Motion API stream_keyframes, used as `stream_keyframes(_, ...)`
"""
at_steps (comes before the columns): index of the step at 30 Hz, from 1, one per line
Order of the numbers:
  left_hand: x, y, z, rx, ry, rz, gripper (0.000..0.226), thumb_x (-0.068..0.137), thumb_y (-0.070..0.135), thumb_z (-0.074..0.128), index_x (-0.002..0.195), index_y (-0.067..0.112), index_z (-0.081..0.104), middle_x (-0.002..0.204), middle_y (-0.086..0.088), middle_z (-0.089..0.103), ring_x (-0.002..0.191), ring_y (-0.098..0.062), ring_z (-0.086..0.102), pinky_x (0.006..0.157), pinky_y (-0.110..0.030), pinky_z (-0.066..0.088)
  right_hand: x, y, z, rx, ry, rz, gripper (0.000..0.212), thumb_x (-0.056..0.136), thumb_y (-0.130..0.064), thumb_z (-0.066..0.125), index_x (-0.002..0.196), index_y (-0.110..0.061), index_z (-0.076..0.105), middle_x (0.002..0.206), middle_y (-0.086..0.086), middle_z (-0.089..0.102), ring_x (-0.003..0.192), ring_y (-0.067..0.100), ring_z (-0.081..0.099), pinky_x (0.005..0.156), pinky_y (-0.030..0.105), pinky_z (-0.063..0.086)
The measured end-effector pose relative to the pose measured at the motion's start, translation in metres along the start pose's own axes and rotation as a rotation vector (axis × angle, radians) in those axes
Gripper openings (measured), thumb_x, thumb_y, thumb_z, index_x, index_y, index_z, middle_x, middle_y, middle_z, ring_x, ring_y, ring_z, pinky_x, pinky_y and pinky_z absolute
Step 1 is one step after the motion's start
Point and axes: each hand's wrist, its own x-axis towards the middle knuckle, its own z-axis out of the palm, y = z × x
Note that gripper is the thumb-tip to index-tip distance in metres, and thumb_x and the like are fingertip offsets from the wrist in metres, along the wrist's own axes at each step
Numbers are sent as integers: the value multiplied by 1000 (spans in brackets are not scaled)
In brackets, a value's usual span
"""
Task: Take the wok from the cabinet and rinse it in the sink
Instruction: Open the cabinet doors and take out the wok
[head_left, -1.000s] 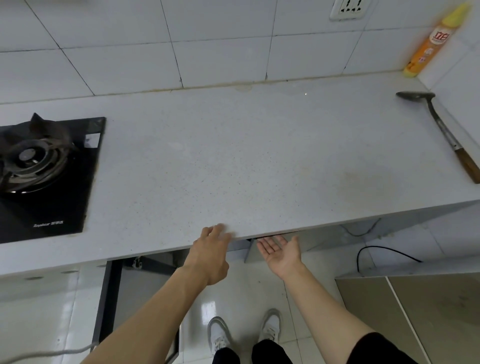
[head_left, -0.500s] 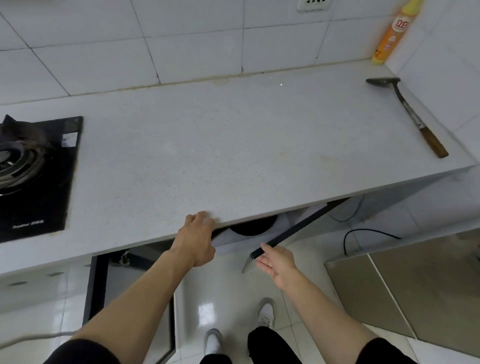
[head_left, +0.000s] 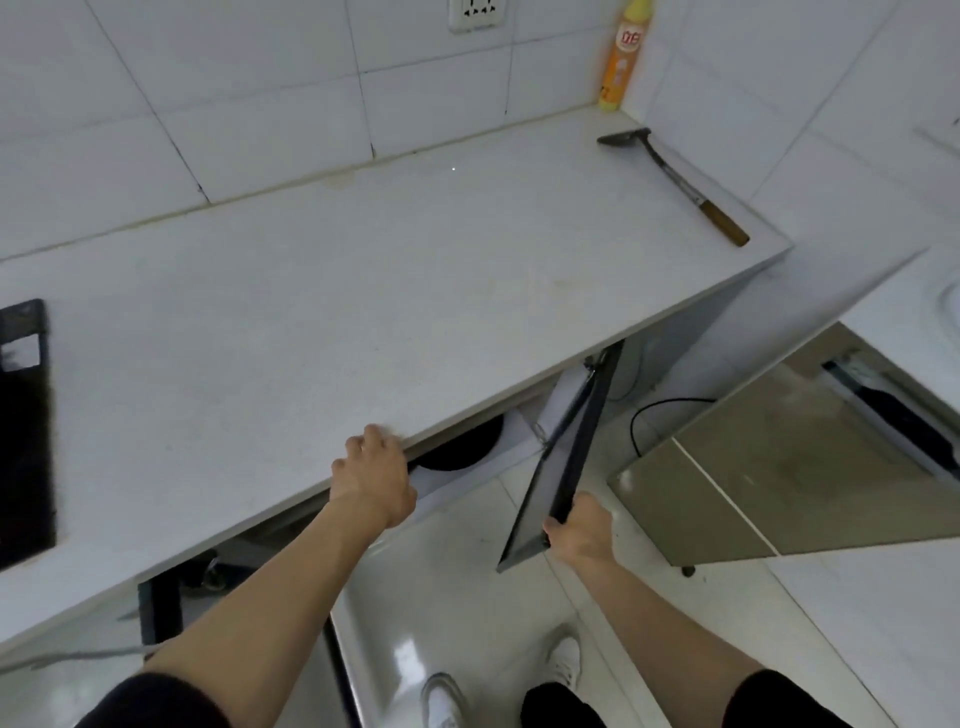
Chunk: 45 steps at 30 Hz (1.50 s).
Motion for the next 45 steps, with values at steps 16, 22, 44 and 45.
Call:
stream_keyframes(16,35,106,1,-35,143,275,59,86,33,59,133,10,33,141,-6,26,125,-27,31,96,-38,46,20,80,-82,-692,47,-315,81,88,-1,59,152,-3,11,162,10,4,144,26,17,114,32,25)
stream_keyframes(22,47,127,-3,-22,138,223,59,84,30,59,133,10,33,138,-7,30,121,-28,33,96,-39,47,42,105,-110,-690,54,-233,85,87,-18,64,152,-2,10,162,8,1,134,30,26,111,33,30)
stream_keyframes(44,47,136,-15,-31,47,177,68,85,36,59,139,6,30,146,-9,28,128,-32,30,105,-39,39,79,136,-153,-613,160,-106,87,86,-41,62,151,-13,11,147,13,21,131,30,27,107,39,35)
stream_keyframes(45,46,136,-15,-49,49,176,68,85,36,60,139,7,29,146,-9,28,129,-31,30,106,-40,38,80,137,-154,-613,157,-104,88,86,-42,62,151,-14,10,148,13,20,132,30,26,107,39,35)
